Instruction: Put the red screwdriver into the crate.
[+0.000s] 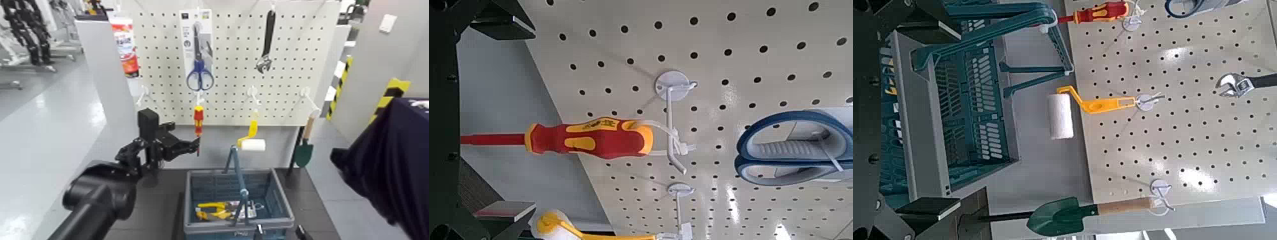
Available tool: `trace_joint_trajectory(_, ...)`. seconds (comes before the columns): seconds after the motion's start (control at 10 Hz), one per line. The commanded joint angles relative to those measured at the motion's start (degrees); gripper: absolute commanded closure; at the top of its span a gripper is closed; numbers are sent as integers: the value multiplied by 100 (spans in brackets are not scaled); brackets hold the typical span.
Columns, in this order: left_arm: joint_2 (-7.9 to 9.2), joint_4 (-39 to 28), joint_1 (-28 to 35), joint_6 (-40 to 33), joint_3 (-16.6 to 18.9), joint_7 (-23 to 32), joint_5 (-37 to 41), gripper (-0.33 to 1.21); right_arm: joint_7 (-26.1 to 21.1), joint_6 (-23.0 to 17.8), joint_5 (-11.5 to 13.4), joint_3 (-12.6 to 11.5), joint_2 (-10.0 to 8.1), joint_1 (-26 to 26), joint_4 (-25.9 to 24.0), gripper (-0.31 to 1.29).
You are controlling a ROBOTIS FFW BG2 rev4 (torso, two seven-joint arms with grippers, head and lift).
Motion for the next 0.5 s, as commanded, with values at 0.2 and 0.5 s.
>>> trace_joint_trajectory(0.2, -81, 813, -582, -257, -350, -197, 303, 10, 0, -58, -12, 21, -18, -32, 4, 14)
trace_joint_trajectory(0.5, -177, 1208, -960, -406, -561, -381, 409, 10, 0, -120, -12, 38, -18, -58, 4, 14)
